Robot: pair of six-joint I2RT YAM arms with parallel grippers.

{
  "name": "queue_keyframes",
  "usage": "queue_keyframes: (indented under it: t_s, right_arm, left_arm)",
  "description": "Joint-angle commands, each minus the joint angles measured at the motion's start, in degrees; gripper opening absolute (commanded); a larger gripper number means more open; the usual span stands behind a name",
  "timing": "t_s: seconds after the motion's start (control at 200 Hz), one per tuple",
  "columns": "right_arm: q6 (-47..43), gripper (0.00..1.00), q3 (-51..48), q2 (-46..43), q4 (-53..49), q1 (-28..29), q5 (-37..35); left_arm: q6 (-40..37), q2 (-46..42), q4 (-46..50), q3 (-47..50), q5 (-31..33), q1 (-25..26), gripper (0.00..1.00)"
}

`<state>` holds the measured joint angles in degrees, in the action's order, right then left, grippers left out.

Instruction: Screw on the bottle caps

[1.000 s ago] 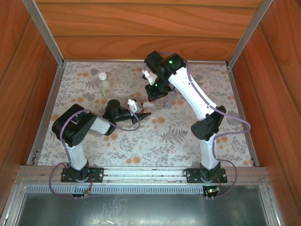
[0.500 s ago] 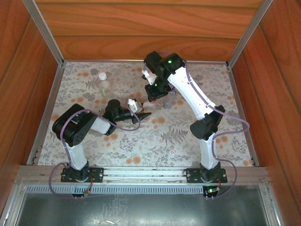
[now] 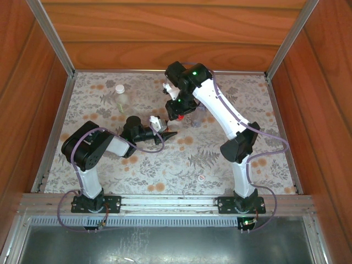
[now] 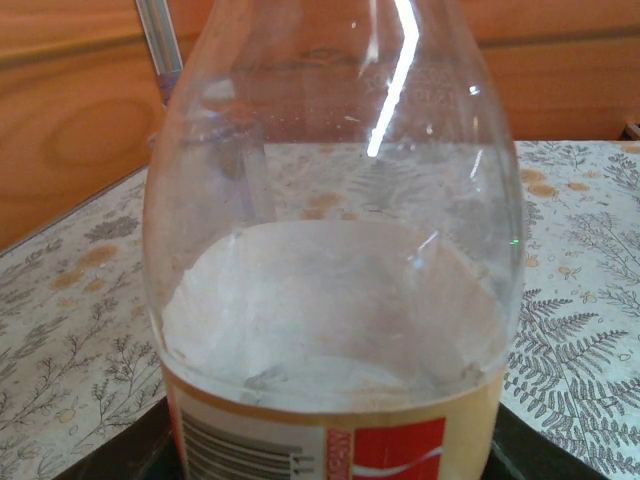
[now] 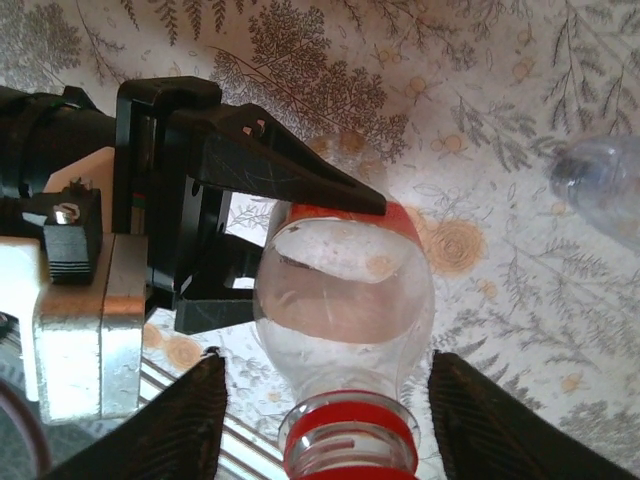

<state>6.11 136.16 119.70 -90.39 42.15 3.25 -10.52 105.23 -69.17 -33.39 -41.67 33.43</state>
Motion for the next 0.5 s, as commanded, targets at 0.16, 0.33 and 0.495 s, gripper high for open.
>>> queue_keyframes:
  t_s: [0.16, 0.33, 0.495]
  right_arm:
    - [0.1, 0.76, -0.4, -1.6, 1.5, 0.5, 0.8]
    - [0.5, 0.82, -0.4, -3.3, 3.3, 0.5, 0.2]
    - [1.4, 0.83, -1.1, -5.9, 6.7, 0.3, -0.7]
  left_arm:
    - [1.0, 2.7, 7.6, 1.1, -1.5, 0.0, 0.49]
    - [1.7, 2.4, 7.7, 1.3, -1.5, -0.3, 0.49]
    - [3.0, 2.3, 7.6, 1.3, -2.3, -1.0, 0.49]
